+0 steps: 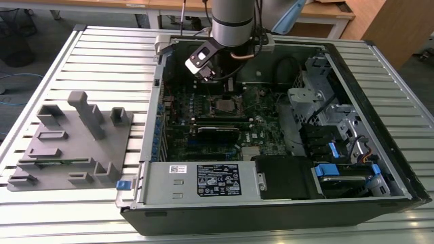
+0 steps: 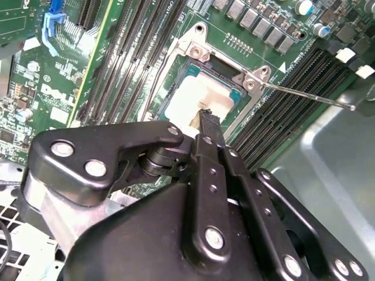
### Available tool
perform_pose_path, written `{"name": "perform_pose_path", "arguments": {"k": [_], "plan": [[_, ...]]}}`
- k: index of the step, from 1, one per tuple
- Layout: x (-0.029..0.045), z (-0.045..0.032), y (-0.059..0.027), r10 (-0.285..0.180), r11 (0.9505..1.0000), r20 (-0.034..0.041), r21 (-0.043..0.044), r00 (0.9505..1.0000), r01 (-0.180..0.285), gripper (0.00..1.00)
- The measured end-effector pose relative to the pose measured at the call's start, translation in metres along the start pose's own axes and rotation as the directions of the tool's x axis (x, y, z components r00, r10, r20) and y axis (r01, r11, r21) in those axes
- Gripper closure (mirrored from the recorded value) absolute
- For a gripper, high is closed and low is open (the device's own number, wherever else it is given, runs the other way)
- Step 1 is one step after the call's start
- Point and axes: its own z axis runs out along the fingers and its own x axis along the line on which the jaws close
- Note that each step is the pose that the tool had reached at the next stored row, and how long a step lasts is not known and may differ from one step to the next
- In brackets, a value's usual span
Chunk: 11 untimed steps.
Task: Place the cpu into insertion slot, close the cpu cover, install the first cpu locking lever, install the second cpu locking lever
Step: 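Place the cpu into insertion slot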
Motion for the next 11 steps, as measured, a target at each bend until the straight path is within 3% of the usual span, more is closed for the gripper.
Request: {"name": "perform_pose_path", "arguments": {"k": [11], "plan": [[0.0,-0.0016,0.0001,0.0,1.0,0.0001,0.0004,1.0,0.0,0.89]]}}
